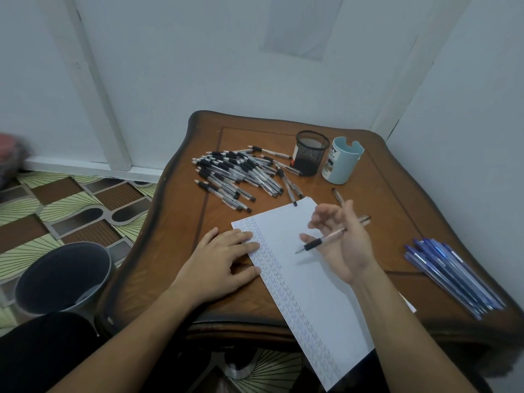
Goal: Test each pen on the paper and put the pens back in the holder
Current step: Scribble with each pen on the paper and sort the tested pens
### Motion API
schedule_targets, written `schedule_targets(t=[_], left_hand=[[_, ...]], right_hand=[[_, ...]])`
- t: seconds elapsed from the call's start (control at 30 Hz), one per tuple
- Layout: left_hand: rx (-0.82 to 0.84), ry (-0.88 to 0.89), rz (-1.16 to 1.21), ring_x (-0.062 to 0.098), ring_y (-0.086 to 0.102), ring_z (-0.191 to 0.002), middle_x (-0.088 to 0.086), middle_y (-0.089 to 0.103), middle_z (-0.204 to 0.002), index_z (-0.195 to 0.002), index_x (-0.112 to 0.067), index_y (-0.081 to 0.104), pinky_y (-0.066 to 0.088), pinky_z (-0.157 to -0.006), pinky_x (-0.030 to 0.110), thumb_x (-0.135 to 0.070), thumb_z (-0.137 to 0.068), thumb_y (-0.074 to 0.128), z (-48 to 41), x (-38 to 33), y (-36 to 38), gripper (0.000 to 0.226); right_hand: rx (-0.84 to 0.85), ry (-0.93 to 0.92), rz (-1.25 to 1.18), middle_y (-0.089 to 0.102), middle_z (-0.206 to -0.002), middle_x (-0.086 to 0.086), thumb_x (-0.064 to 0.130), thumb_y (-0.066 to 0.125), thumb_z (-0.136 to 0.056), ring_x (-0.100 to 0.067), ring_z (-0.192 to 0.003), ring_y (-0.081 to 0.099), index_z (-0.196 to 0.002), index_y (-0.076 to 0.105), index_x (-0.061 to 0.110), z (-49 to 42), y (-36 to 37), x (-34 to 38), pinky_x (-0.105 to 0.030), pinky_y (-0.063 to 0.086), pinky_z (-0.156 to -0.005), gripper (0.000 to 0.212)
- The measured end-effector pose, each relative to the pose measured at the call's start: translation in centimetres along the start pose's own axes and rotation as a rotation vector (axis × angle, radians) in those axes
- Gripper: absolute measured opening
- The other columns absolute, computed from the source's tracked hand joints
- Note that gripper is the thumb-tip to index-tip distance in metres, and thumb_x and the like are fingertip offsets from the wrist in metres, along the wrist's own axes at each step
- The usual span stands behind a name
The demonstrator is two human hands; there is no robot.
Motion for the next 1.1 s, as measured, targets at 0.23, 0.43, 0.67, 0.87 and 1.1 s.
schedule_targets(t=[0.23,0.43,0.67,0.87,1.1], left_hand=[[0.011,-0.008,-0.011,-0.003,0.023,-0.139,-0.022,0.036,-0.148,-0.136,-0.044,0.048,0.004,-0.118,0.035,-0.077,-0.078,0.025,-0.1,0.0,0.1,0.071],[0.012,-0.005,-0.013,-0.002,0.024,-0.139,-0.022,0.036,-0.148,-0.136,-0.043,0.048,0.004,-0.117,0.034,-0.076,-0.079,0.026,-0.1,0.2,0.2,0.069],[0.008,-0.008,-0.003,-0.001,0.026,-0.139,-0.021,0.038,-0.148,-0.135,-0.043,0.049,0.006,-0.117,0.036,-0.076,-0.079,0.027,-0.1,0.1,0.1,0.069],[0.004,-0.008,0.000,-0.001,0.026,-0.139,-0.021,0.038,-0.147,-0.134,-0.043,0.050,0.006,-0.117,0.036,-0.076,-0.078,0.028,-0.1,0.0,0.0,0.068],[0.012,-0.009,0.000,-0.001,0.025,-0.139,-0.022,0.038,-0.147,-0.135,-0.043,0.049,0.006,-0.118,0.036,-0.077,-0.078,0.028,-0.1,0.1,0.1,0.069]], right_hand=[[0.073,-0.063,0.323,0.074,-0.084,-0.018,0.061,0.034,-0.084,-0.026,-0.072,0.069,-0.093,0.072,0.008,0.9,0.0,-2.6,-0.028,0.048,-0.055,0.066],[0.203,-0.111,0.435,0.061,-0.060,-0.008,0.038,0.072,-0.078,-0.016,-0.055,0.053,-0.067,0.056,0.013,1.0,1.2,-3.6,-0.022,0.039,-0.052,0.031],[0.176,-0.111,0.528,0.066,-0.067,-0.007,0.031,0.079,-0.080,-0.019,-0.070,0.068,-0.062,0.060,0.021,0.4,0.6,-4.1,-0.037,0.054,-0.069,0.028],[0.147,-0.160,0.562,0.040,-0.050,0.003,0.008,0.070,-0.080,-0.011,-0.051,0.049,-0.046,0.046,0.023,0.2,0.5,-4.7,-0.028,0.045,-0.056,0.045],[0.167,-0.163,0.580,0.032,-0.051,0.004,0.015,0.065,-0.073,-0.013,-0.052,0.039,-0.046,0.041,0.024,0.2,0.5,-5.1,-0.027,0.039,-0.055,0.037]])
Point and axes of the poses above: each hand's wrist, its own z-axis away from the middle knuckle, its own y-axis out of the palm, x = y × z, the point moved 6 cm from there along -z, towards the middle knuckle
